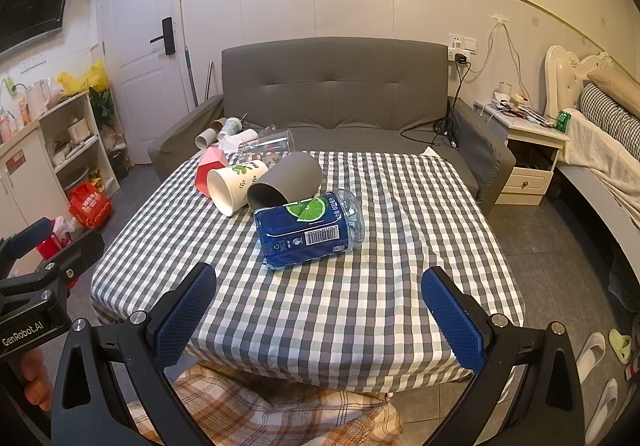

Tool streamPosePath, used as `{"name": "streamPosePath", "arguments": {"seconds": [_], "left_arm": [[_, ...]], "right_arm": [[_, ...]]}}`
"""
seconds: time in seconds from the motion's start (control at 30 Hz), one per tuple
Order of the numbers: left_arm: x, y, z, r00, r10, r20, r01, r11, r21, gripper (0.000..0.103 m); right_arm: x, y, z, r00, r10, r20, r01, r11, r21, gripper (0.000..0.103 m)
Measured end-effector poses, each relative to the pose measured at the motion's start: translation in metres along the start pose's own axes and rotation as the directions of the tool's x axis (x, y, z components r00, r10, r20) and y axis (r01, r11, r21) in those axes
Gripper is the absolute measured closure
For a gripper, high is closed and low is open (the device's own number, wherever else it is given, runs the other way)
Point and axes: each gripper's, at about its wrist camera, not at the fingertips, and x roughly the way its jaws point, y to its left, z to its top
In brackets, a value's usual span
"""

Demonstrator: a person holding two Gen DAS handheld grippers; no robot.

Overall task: Flip cup upside down
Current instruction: 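Move the left gripper toward the gray cup lying on its side, then grasp the gray cup with the left gripper and lift it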

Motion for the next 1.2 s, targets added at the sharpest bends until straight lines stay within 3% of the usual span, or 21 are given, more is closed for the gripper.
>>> {"name": "streamPosePath", "arguments": {"seconds": [0.57, 0.73, 0.87, 1.2], "left_arm": [[0.007, -0.008, -0.005, 1.0, -0.009, -0.021, 0.01, 1.0, 0.02, 0.0], [0.019, -0.019, 0.007, 0.999, -0.013, -0.039, 0.015, 0.999, 0.052, 0.0], [0.038, -0.03, 0.026, 0.996, -0.035, -0.084, 0.041, 0.997, 0.065, 0.0], [0.114, -0.091, 0.073, 0.982, -0.077, -0.171, 0.114, 0.97, 0.216, 0.0]], "right_arm": [[0.011, 0.0, -0.007, 1.0, -0.005, -0.011, 0.005, 1.0, -0.004, 0.0], [0.015, -0.008, 0.0, 0.999, -0.031, -0.01, 0.031, 0.999, -0.014, 0.0], [0.022, -0.018, 0.006, 0.998, -0.057, -0.011, 0.057, 0.998, -0.021, 0.0], [0.064, -0.054, 0.028, 0.993, -0.108, -0.055, 0.108, 0.994, -0.014, 0.0]]}}
